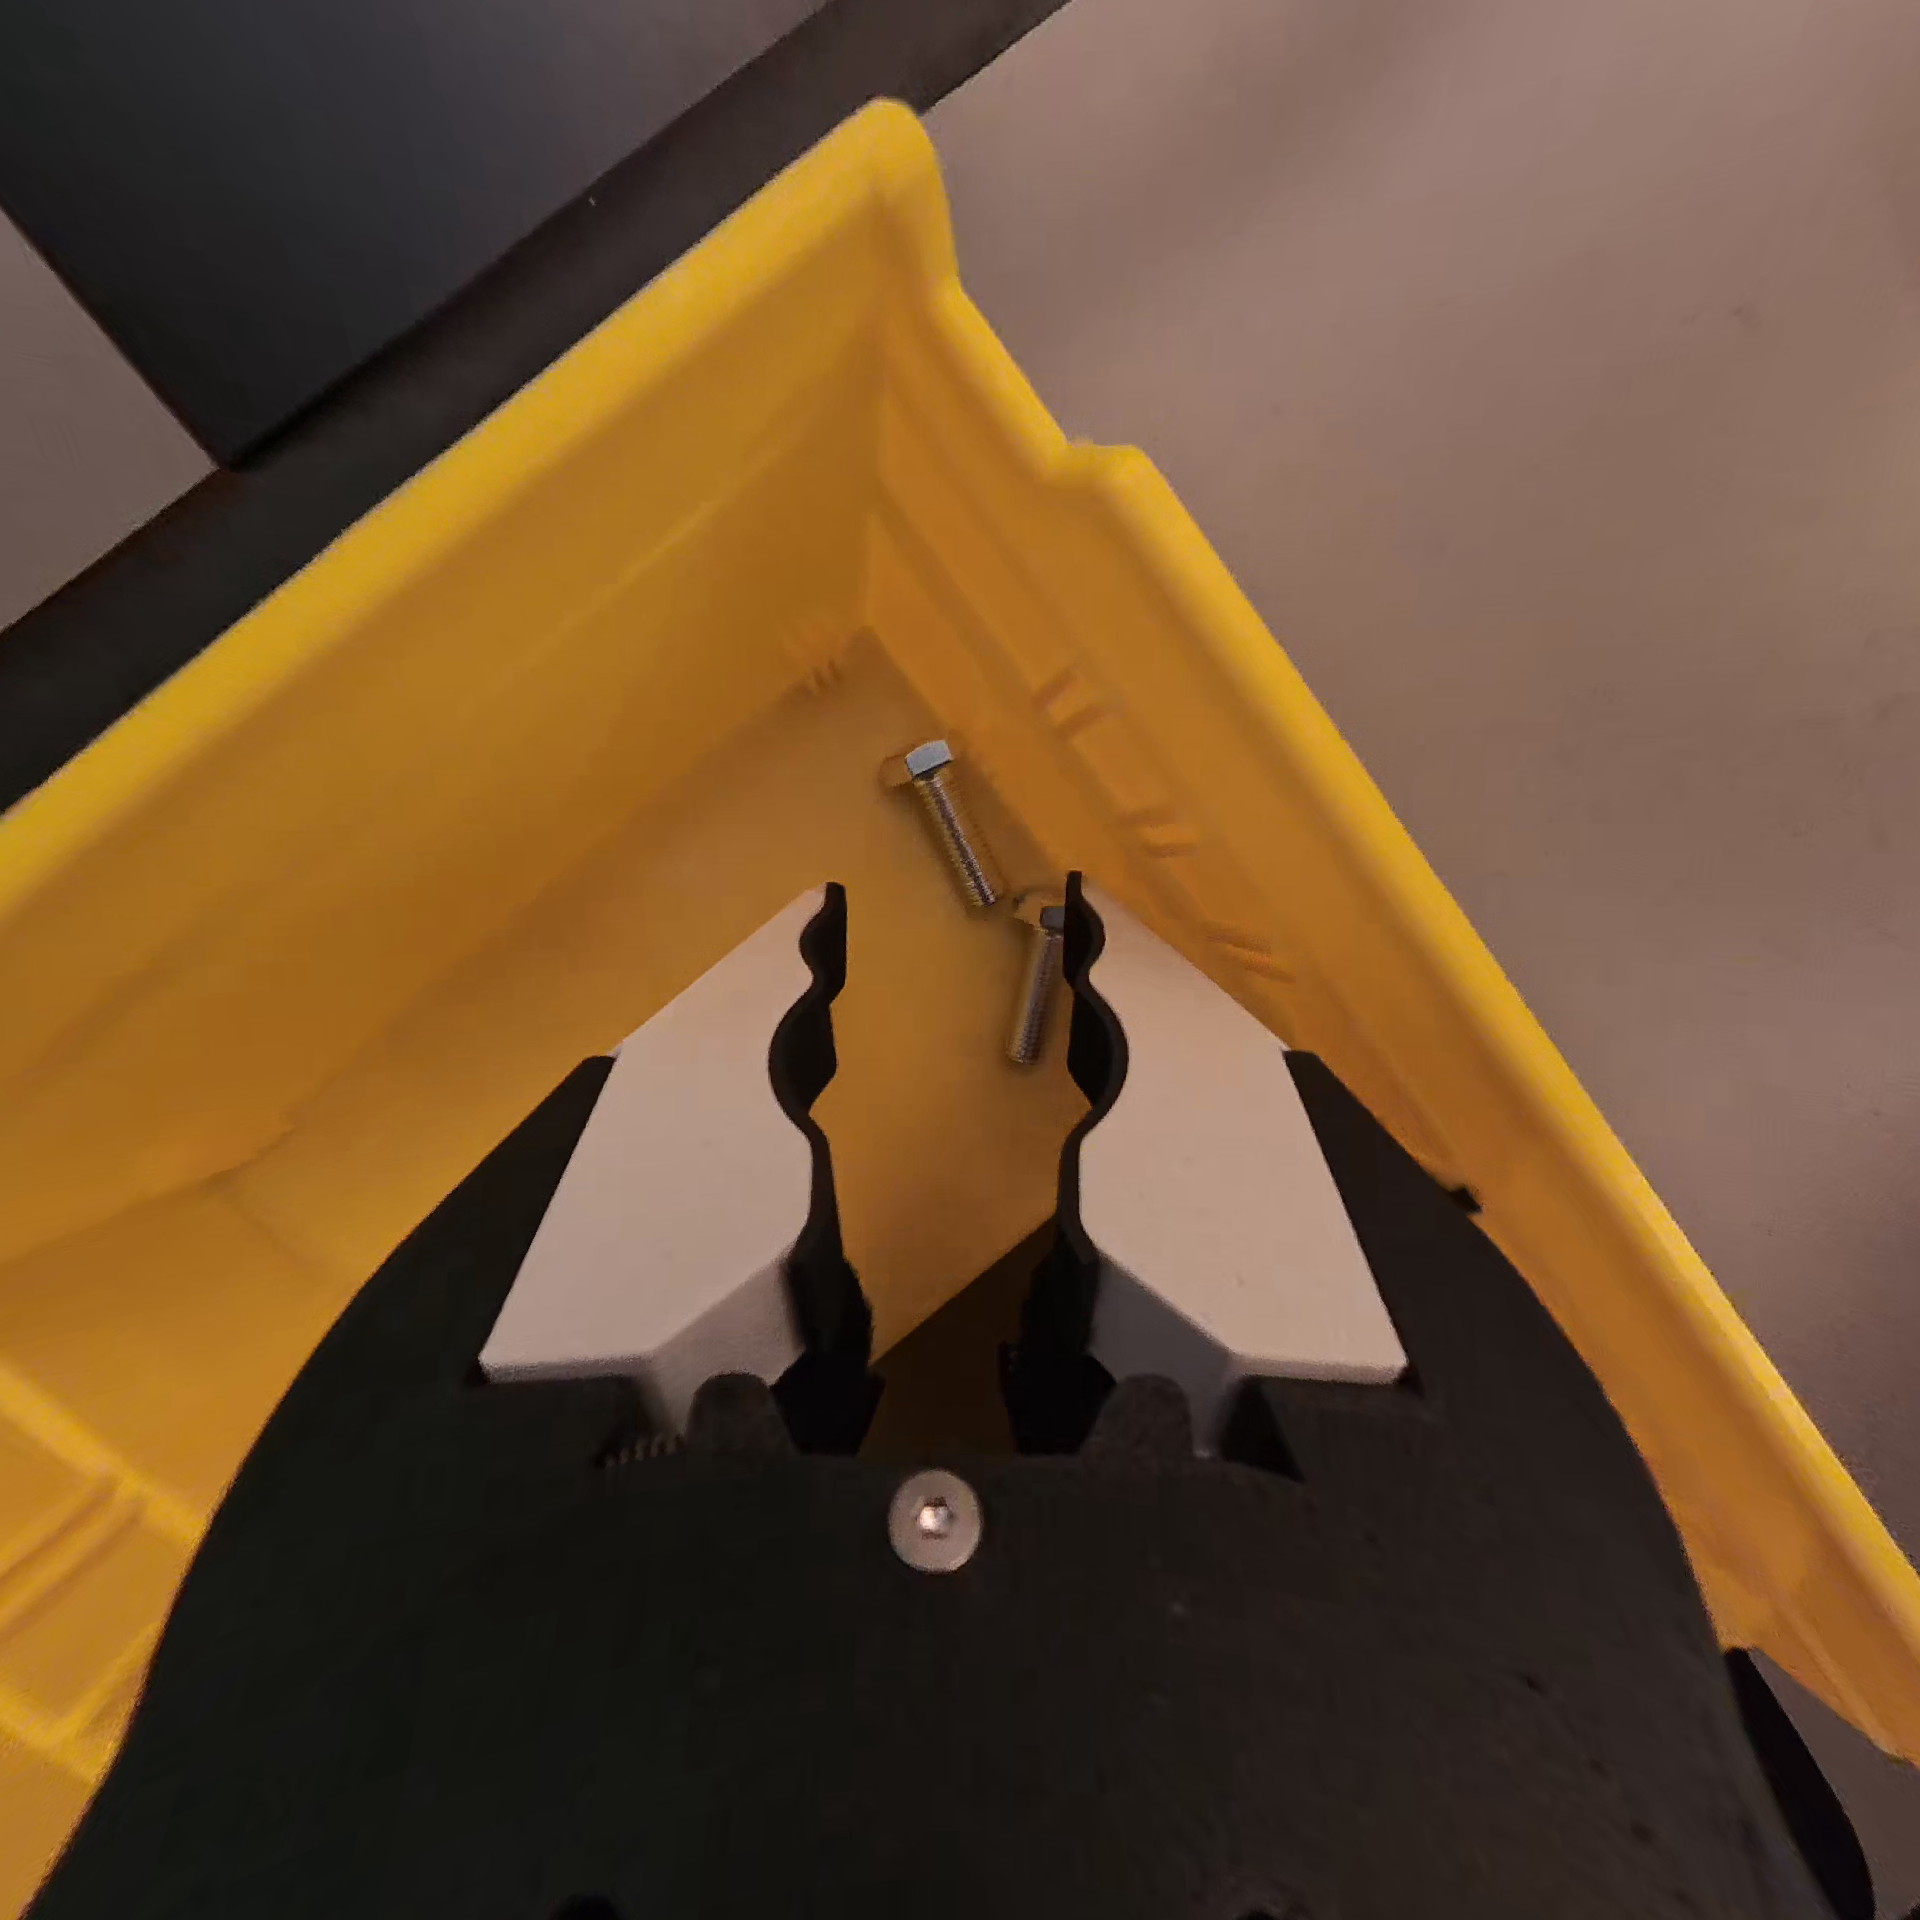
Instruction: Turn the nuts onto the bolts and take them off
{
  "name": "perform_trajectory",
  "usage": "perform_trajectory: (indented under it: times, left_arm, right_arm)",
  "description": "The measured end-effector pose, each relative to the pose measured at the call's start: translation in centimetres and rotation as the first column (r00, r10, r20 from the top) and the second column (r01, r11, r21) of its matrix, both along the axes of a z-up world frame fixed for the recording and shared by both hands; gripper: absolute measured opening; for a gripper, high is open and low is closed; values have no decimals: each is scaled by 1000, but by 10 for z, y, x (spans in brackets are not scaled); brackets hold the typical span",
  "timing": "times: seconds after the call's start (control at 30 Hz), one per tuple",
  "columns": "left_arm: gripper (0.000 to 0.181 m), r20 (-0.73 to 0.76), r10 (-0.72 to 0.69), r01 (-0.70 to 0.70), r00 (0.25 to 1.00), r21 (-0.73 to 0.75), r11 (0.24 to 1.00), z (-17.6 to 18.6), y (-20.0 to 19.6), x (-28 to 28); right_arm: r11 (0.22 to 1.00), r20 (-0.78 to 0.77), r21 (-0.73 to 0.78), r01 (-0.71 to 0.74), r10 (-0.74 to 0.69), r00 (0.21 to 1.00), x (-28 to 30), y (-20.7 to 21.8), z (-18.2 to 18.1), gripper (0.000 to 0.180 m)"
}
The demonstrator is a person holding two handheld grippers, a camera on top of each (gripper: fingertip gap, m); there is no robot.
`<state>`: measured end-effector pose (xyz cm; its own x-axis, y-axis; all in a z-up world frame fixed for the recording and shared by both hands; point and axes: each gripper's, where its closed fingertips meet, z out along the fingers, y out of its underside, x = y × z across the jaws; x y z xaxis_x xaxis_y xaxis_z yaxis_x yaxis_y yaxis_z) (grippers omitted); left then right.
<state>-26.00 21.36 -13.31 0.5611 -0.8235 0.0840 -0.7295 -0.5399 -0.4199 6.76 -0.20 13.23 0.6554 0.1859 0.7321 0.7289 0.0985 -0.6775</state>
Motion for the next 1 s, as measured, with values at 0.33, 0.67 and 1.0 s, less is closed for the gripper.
perform_trajectory:
  times: [0.33, 0.67, 1.0]
  left_arm:
    - [34, -203, 22, -22, 979, 1, 1000, -25, 2, -8]
    - [8, -187, 14, -11, 982, 15, 1000, -16, 4, -18]
    - [0, 167, -16, -16, 986, 184, 983, 112, -26, 1]
  right_arm:
    - [1000, -3, 9, 8, -8, 1000, 5, -4, 3, 56]
    - [1000, 7, 1, 4, -4, 1000, 3, -4, 1, 56]
    - [1000, 25, -20, -8, 9, 1000, -4, 0, -6, 56]
